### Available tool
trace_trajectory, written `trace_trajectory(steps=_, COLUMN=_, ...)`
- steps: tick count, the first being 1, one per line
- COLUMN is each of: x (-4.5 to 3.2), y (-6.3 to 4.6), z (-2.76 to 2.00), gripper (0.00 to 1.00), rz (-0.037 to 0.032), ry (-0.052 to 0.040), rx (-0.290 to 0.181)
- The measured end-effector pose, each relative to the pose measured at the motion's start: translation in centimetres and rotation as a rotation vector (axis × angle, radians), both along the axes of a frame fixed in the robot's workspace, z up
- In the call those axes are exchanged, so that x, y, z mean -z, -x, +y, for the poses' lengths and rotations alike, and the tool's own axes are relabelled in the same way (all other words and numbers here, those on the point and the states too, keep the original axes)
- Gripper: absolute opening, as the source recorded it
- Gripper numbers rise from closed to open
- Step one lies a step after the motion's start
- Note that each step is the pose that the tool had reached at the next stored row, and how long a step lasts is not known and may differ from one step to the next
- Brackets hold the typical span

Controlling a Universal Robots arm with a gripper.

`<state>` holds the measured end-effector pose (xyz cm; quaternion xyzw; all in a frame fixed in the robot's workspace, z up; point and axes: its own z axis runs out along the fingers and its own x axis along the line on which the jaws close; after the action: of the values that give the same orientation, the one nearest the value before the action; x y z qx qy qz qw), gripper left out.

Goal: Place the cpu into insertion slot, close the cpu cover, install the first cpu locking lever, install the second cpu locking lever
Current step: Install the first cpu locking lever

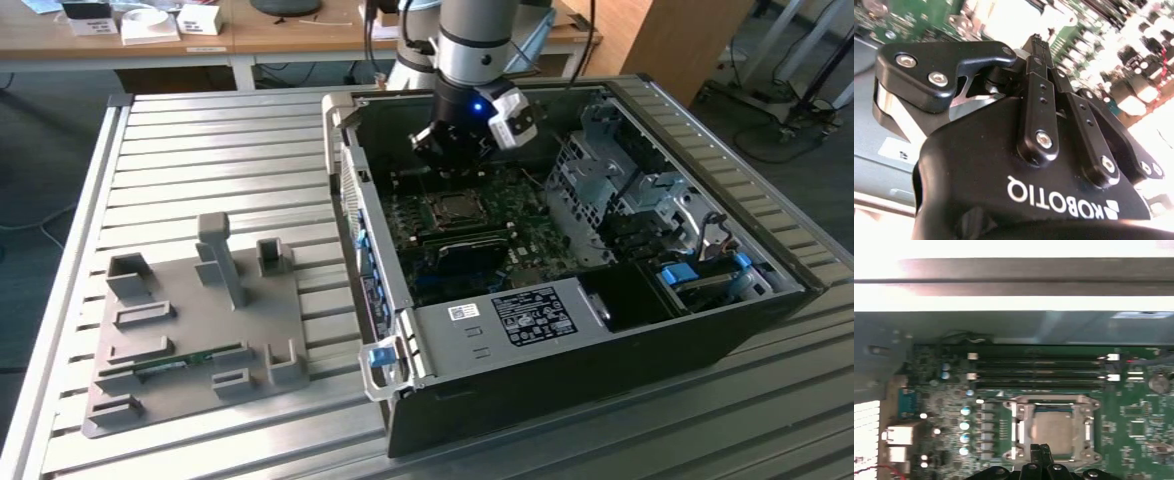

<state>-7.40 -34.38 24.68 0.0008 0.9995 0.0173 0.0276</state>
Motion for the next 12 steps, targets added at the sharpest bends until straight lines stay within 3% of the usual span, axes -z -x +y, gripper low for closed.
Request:
trace_trajectory(steps=6, x=0.05, y=2.0, z=0.0, gripper=0.11, rz=-0.0015, ry=0.0, rx=0.0)
trace_trajectory(steps=12, x=0.06, y=3.2, z=-0.01, gripper=0.11, rz=-0.0027, ry=0.0, rx=0.0)
